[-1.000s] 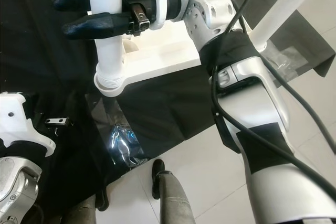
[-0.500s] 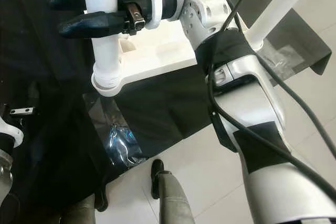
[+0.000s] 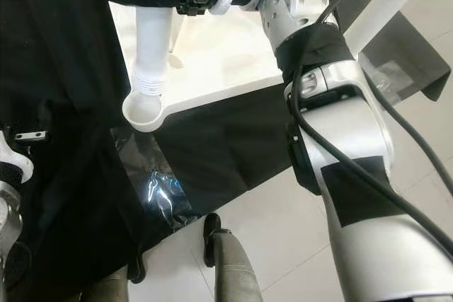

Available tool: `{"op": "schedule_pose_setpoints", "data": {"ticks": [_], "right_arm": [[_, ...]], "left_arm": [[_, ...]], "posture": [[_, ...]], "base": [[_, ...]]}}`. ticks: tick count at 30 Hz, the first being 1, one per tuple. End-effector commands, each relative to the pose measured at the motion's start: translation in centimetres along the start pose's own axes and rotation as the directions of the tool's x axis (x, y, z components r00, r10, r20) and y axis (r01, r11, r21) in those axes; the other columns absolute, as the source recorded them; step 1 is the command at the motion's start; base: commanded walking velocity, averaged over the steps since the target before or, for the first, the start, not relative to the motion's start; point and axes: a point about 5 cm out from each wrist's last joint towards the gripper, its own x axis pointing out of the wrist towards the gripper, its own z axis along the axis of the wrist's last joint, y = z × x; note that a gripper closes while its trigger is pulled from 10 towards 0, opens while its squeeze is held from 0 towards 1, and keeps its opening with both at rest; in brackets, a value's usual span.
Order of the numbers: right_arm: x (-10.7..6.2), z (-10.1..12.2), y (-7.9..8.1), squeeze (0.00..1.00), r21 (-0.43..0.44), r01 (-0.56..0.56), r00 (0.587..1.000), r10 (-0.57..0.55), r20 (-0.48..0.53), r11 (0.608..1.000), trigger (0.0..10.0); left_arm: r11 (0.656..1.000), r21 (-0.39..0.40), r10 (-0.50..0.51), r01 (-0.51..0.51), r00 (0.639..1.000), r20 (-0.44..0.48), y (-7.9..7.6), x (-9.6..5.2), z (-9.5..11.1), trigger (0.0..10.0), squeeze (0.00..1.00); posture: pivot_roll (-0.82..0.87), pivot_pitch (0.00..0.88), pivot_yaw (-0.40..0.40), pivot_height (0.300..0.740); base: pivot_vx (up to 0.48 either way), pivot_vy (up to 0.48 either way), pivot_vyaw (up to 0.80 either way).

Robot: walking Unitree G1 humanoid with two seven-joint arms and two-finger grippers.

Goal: Building children table

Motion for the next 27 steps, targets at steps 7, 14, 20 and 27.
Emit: {"op": "schedule_pose_setpoints", "data": {"ticks": [7, 14, 20, 27], "right_arm": [[0.4, 0.5, -0.4, 0.00, -0.037, 0.061, 0.998, -0.060, 0.009, 0.997, 10.0], [0.4, 0.6, 0.0, 0.00, -0.080, 0.024, 1.000, -0.024, 0.007, 0.997, 10.0], [0.3, 1.2, 0.1, 0.00, -0.092, -0.018, 0.999, 0.014, -0.038, 0.996, 10.0], [0.0, 0.0, 0.8, 0.00, -0.054, -0.125, 0.974, 0.113, -0.198, 0.991, 10.0]], "left_arm": [[1.000, 0.000, 0.016, -0.016, 1.000, -0.013, -0.3, 0.1, -0.4, 10.0, 0.00], [1.000, -0.007, 0.007, -0.007, 1.000, 0.011, -0.9, 0.7, -0.2, 10.0, 0.00], [0.999, -0.027, -0.019, 0.019, 1.000, 0.008, -1.8, 0.8, -0.5, 10.0, 0.00], [0.998, -0.044, -0.055, 0.054, 0.998, -0.018, -2.9, 0.3, -1.2, 10.0, 0.00]], "posture": [[0.05, 0.353, -0.119, 0.740], [0.05, 0.322, -0.111, 0.740], [0.04, 0.309, -0.110, 0.740], [0.04, 0.310, -0.113, 0.740]], "base": [[0.000, 0.000, 0.41], [0.000, 0.000, 0.72], [0.000, 0.000, 0.68], [0.000, 0.000, 0.00]]}}
